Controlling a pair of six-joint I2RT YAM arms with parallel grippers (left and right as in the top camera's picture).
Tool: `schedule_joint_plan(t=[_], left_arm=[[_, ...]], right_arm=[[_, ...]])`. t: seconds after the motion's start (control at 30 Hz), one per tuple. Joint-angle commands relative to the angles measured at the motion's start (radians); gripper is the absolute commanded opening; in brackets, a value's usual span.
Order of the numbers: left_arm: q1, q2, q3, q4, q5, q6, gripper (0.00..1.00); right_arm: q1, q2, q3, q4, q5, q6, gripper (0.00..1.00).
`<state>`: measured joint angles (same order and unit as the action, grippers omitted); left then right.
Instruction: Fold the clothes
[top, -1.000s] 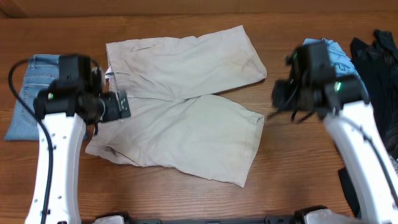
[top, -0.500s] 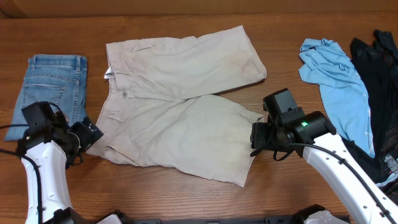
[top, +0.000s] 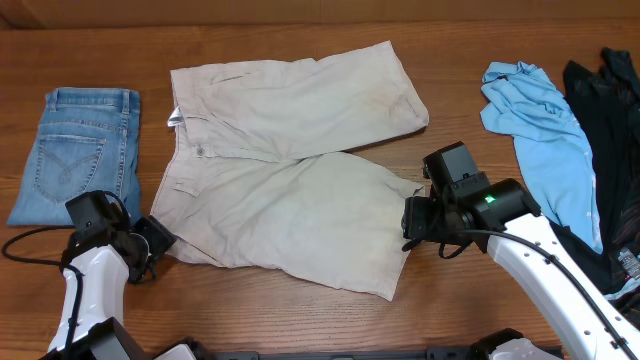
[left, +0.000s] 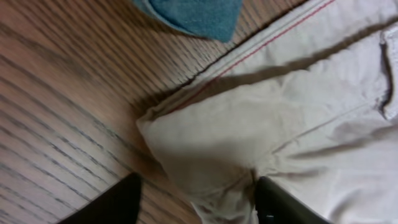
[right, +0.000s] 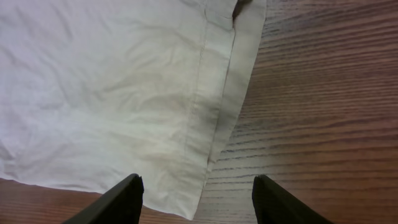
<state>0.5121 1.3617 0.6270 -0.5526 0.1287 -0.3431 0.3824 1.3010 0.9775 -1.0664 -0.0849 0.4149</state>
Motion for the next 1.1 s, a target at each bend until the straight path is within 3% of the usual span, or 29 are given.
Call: schedule_joint_plan(t=[0.0,0.07,0.13,0.23,0.4,0.47,0.57,0.9,1.07], left_arm=[[0.0,0.005,-0.011,0.011,-0.052,-0.019,0.5],[0.0,0.005,-0.011,0.01,-0.051,-0.02,0.38],[0.0,0.005,-0.011,0.011,-0.051,-0.02,0.2],[0.0,0.005,-0.011,0.009,-0.051,-0.019,0.13],[0.0,0.005,-0.011,-0.005,-0.055,-0.018,0.12],[0.0,0.005,-0.011,-0.019,-0.054,-0.016,0.04],[0.0,0.005,-0.011,-0.036,-0.05,-0.012,0.04],[0.0,0.005,-0.011,-0.05,-0.051,-0.001,0.04],[0.0,0.005,-0.011,-0.069,-0.051,-0.001,0.04]], right_arm=[[0.006,-0.008,-0.003,-0.01,-0.011,0.005,0.6],[0.006,-0.008,-0.006,-0.02,-0.015,0.006,0.59],[0.006,-0.008,-0.01,-0.024,-0.017,0.01,0.59],[0.006,-0.007,-0.014,-0.025,-0.026,0.01,0.59],[0.006,-0.006,-0.034,-0.018,-0.026,0.009,0.59],[0.006,-0.006,-0.045,-0.012,-0.026,0.009,0.59],[0.006,-0.006,-0.066,-0.015,-0.044,0.01,0.59],[0.006,-0.006,-0.198,-0.011,-0.27,0.009,0.6],[0.006,-0.006,-0.335,0.071,-0.399,0.009,0.6]])
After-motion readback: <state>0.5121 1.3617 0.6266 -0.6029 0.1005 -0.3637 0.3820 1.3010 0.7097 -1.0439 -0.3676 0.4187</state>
